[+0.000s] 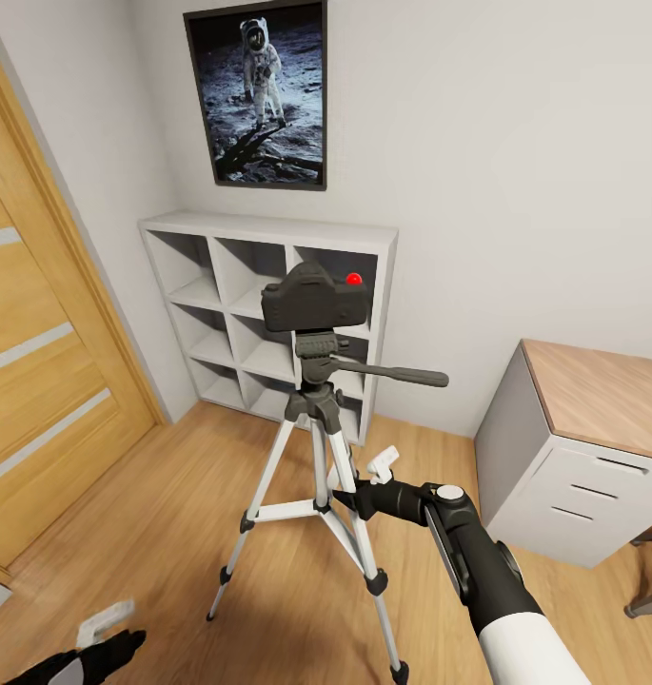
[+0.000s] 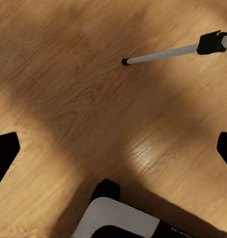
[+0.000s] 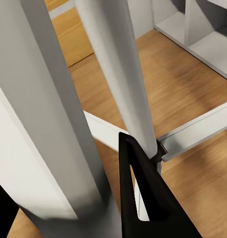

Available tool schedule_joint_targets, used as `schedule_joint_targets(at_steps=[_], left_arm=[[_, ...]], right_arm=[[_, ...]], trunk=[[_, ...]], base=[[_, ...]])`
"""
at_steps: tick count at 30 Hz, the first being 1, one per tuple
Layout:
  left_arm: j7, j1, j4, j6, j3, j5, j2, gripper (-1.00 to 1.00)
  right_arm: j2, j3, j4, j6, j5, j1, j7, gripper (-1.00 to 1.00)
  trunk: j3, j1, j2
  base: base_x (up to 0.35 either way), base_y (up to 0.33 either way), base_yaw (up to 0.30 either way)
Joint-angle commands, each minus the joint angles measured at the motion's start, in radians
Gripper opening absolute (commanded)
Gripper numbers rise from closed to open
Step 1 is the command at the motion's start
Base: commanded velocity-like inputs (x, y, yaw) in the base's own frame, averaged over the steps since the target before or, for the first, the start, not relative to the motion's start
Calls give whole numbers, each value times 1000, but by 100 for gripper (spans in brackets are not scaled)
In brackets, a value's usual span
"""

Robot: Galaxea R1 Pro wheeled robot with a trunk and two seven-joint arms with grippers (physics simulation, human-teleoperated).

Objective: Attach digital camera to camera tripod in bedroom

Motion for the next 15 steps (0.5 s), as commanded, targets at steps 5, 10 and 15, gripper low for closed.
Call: schedule_joint_targets(at_steps=[5, 10, 15], left_arm=[[339, 5, 0, 7, -8, 17, -83, 100], [501, 12, 0, 9, -9, 20, -120, 100], [511, 28, 0, 9, -10, 20, -167, 100]], right_arm=[[1, -1, 8, 0, 36, 0, 4, -100], [1, -1, 8, 0, 35, -1, 4, -100], [0, -1, 9, 0, 35, -1, 4, -100]], trunk=[[-2, 1, -2], [-2, 1, -2], [-2, 1, -2]], base=[[0, 0, 0], [0, 0, 0], [0, 0, 0]])
